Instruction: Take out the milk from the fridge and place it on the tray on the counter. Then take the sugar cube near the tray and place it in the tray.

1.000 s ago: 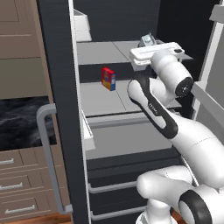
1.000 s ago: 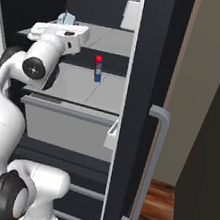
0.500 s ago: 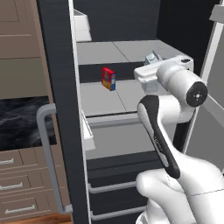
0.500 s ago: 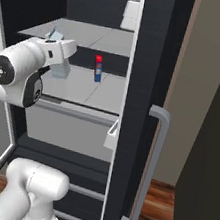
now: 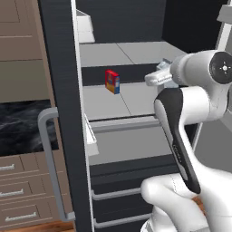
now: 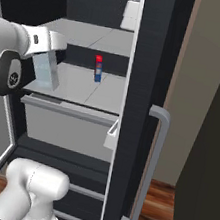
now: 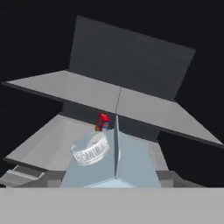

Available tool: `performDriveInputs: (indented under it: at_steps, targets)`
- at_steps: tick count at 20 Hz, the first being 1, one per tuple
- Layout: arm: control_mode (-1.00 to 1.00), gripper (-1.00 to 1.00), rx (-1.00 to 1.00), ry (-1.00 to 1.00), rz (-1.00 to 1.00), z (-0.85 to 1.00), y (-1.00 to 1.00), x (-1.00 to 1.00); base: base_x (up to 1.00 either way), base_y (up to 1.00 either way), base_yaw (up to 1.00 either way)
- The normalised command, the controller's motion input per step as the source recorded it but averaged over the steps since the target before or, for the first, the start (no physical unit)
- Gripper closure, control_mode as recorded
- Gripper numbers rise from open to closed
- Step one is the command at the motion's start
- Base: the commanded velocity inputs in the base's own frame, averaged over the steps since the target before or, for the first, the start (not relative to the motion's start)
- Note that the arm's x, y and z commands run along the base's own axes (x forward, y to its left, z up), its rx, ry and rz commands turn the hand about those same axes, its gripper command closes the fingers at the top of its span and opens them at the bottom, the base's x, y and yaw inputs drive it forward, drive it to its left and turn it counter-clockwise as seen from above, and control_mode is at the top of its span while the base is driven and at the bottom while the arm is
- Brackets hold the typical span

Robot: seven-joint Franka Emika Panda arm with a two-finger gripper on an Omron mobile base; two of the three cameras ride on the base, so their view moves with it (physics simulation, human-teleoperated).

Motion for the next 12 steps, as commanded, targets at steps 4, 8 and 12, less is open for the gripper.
performDriveInputs:
  at_steps: [4, 8, 12]
  targets:
    - [-1.00, 1.00, 0.00, 0.00, 0.00, -0.32, 0.00, -0.05, 0.00, 0.00, 0.00]
    - [-1.00, 1.00, 0.00, 0.15, 0.00, -0.43, 0.00, 0.00, 0.00, 0.00, 0.00]
    - [-1.00, 1.00, 0.00, 0.14, 0.00, -0.35, 0.00, -0.04, 0.00, 0.00, 0.00]
